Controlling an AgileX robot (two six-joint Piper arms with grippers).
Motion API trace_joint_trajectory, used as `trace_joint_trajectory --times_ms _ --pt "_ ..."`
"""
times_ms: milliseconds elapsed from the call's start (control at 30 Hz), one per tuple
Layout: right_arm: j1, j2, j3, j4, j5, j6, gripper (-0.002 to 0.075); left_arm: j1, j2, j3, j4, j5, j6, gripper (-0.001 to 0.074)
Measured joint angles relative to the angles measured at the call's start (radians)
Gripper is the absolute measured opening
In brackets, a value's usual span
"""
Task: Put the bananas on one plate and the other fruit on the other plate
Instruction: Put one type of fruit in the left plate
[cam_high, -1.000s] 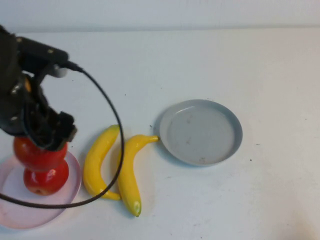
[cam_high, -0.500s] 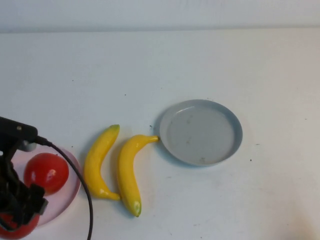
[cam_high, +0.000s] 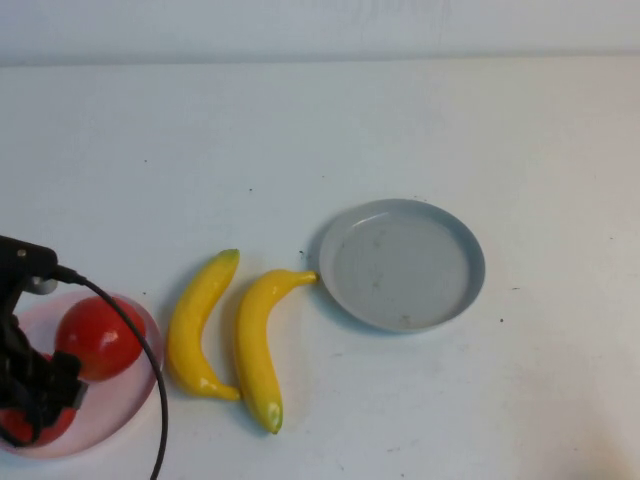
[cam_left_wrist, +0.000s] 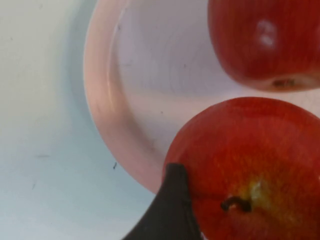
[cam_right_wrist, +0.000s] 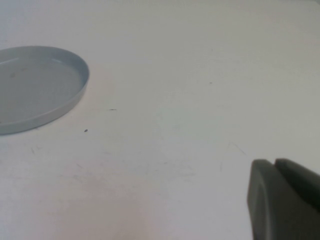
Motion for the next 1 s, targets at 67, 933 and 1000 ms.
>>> trace_joint_trajectory --times_ms 67,933,1000 --pt "0.0 0.0 0.0 0.0 0.0 0.0 -0.0017 0.002 0.017 0.0 0.0 -0.002 0.002 0.0584" --pt "0.0 0.0 0.0 0.0 0.0 0.0 -0.0017 0.004 -0.322 0.0 -0.159 -0.001 -0.074 0.0337" --pt "0.0 0.0 0.0 0.0 0.0 0.0 -0.0017 0.004 -0.38 0.0 -0.161 0.008 -0.074 0.0153"
